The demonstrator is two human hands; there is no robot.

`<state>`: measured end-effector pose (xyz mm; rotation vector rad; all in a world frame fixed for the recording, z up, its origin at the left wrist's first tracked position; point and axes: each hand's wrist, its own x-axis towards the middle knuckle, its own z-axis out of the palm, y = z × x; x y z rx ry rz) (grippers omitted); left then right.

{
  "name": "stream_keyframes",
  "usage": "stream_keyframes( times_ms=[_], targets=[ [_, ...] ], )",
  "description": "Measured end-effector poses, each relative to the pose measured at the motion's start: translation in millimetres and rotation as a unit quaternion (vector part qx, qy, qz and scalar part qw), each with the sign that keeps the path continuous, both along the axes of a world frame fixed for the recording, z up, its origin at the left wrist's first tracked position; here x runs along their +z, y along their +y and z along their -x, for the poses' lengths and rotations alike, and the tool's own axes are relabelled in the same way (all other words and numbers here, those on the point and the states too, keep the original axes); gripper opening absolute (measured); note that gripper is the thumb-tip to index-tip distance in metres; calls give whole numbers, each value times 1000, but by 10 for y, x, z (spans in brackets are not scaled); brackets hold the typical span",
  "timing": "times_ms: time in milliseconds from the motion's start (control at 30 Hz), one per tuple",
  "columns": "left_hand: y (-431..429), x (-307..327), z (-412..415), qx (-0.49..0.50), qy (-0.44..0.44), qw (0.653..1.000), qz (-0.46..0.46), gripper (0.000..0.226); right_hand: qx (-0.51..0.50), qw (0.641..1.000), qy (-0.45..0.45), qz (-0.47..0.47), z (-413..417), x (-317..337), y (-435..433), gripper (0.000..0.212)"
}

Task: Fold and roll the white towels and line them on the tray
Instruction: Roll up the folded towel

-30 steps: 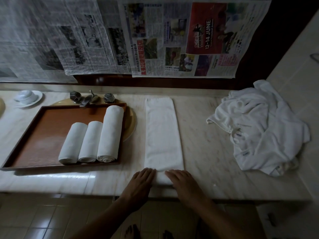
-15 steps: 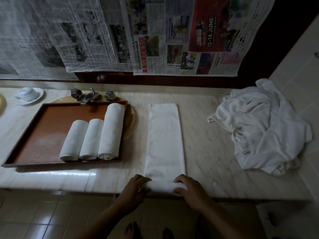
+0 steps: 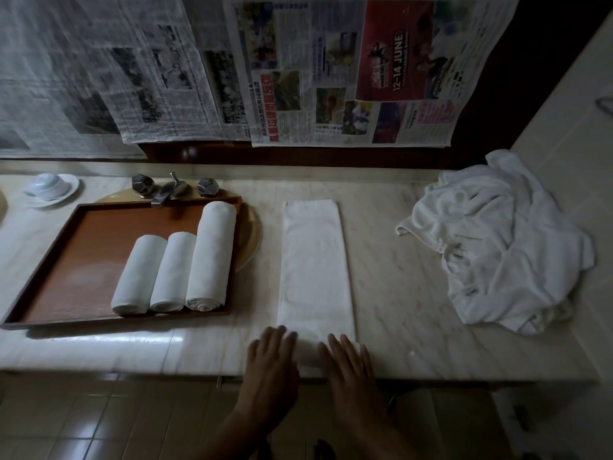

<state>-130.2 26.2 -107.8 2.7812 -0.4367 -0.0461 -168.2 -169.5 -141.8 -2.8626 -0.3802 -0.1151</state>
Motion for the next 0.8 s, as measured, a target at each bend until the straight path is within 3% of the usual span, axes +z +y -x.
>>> stream_keyframes(
  times_ms=[100,167,333,433,567,667,800],
  targets=[
    [-176,-124,164,-94,23,992,-81,101,26,1000,7,13,-21,17,-51,71],
    [-170,-217,155,-96,31,988,-115,112,28,999,27,34,-85,22,-69,73],
    [-157,-231,-76,-99,19,988,-121,98,45,994,69,67,-264,39,-103,68],
    [-60,-302,-241,-106,19,988,-111,101,75,990,82,86,-389,91,-153,64],
    [46,-217,-364,-139,60,983,-104,95,85,987,128,46,-519,151,-253,90],
    [134,-162,-372,-149,104,981,-71,85,83,984,157,4,-538,288,-277,74],
    [308,-166,-287,-166,108,980,-4,54,46,977,199,-66,-467,350,-325,59]
  ],
)
